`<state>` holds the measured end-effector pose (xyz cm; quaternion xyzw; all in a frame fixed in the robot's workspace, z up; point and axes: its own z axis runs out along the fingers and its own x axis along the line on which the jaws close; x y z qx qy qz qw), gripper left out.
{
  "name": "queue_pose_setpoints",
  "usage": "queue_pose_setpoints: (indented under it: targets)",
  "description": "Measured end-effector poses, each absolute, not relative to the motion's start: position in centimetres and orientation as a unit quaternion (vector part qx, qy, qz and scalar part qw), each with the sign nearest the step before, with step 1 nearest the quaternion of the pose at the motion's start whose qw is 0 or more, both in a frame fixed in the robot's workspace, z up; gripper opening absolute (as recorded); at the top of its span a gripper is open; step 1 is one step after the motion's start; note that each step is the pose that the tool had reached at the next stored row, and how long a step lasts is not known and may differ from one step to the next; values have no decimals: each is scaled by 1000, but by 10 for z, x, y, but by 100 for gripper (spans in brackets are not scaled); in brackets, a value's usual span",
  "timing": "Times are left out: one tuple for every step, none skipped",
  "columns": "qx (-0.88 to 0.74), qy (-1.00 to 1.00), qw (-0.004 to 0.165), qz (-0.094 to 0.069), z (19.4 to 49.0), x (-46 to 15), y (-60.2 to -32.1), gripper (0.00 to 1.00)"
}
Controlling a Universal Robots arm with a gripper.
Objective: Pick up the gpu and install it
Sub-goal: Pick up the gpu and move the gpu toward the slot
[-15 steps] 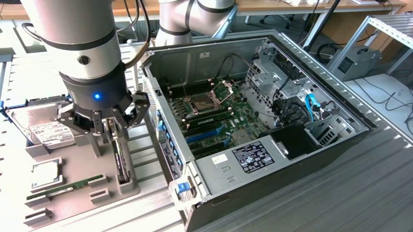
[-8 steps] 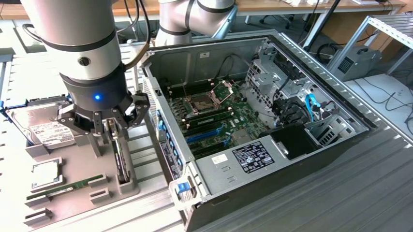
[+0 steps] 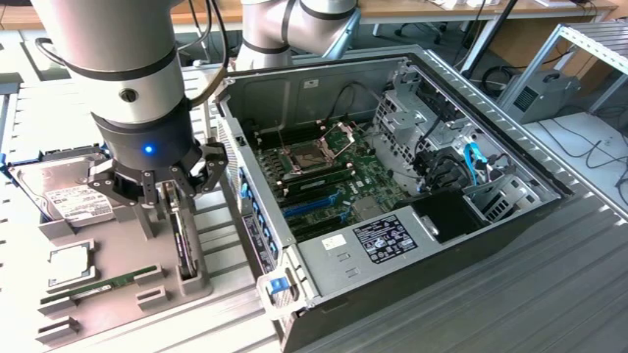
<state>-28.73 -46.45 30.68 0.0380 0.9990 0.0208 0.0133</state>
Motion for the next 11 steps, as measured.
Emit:
queue_pose_setpoints:
  targets:
    - [38, 999, 13, 21, 307, -287, -465, 42]
    - [38, 999, 13, 21, 306, -287, -465, 42]
    - [38, 999, 13, 21, 305, -287, -465, 42]
    - [38, 999, 13, 21, 305, -287, -465, 42]
    - [38, 999, 13, 21, 305, -287, -465, 42]
    - [38, 999, 13, 21, 305, -287, -465, 42]
    - [38, 999, 13, 21, 305, -287, -465, 42]
    - [38, 999, 13, 21, 304, -287, -465, 42]
    - [38, 999, 13, 21, 304, -287, -465, 42]
    - [38, 999, 13, 21, 304, -287, -465, 42]
    - [38, 999, 13, 21, 304, -287, -465, 42]
